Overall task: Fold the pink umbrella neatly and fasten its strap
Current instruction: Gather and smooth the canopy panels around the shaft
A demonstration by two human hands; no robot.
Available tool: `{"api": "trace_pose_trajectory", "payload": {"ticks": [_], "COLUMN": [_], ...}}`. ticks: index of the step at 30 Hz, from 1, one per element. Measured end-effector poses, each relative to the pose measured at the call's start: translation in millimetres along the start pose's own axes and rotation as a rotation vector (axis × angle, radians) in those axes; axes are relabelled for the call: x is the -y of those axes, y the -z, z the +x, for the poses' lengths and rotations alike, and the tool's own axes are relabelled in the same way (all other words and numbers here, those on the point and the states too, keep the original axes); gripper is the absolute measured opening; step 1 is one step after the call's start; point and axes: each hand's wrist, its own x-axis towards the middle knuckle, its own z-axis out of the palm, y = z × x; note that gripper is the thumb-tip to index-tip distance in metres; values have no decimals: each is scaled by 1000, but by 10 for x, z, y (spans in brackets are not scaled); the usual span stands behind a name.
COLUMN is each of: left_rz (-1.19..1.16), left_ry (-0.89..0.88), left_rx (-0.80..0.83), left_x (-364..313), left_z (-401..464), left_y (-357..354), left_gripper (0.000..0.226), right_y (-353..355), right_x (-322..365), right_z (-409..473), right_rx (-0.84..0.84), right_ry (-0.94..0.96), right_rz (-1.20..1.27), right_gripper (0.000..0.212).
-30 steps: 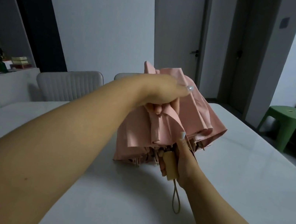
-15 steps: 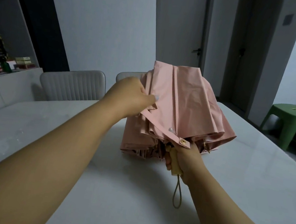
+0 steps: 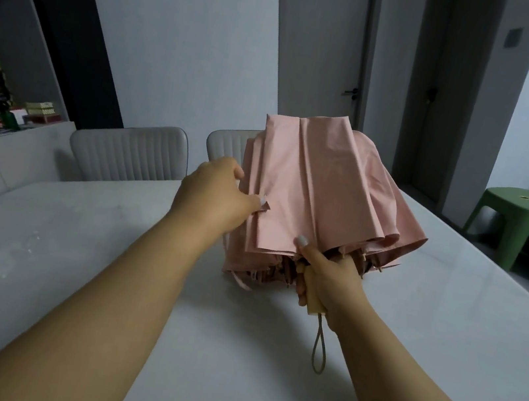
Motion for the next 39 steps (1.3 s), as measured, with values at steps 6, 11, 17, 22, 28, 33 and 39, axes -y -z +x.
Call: {"api": "trace_pose_trajectory", "payload": {"ticks": [6, 11, 17, 22, 28, 33, 39], "left_rz": [-322, -475, -662, -881, -947, -949, -834], "left_ry": [-3, 228, 124, 61, -16, -96, -78], "left_rx": [-112, 457, 358, 368, 348, 351, 385], "left_x": [-107, -52, -88, -96, 16, 78, 91], "left_z": [-723, -865, -931, -924, -845, -846, -872], "left_y": [-329, -754, -1083, -1182, -1173, -1241, -1249], "left_gripper": [23, 55, 42, 34, 25, 61, 31], "right_y": [-26, -49, -18, -8, 12, -19, -62], "right_x": [36, 65, -2, 54, 53, 110, 142], "right_z": [-52, -86, -28, -30, 7, 9, 15], "right_rx": [-5, -35, -2, 79, 40, 119, 120], "right_ry": [10, 4, 4, -39, 26, -59, -98], "right_rz": [-16, 35, 85, 143, 190, 307, 324], "right_gripper": [35, 17, 15, 38, 57, 57, 53]}}
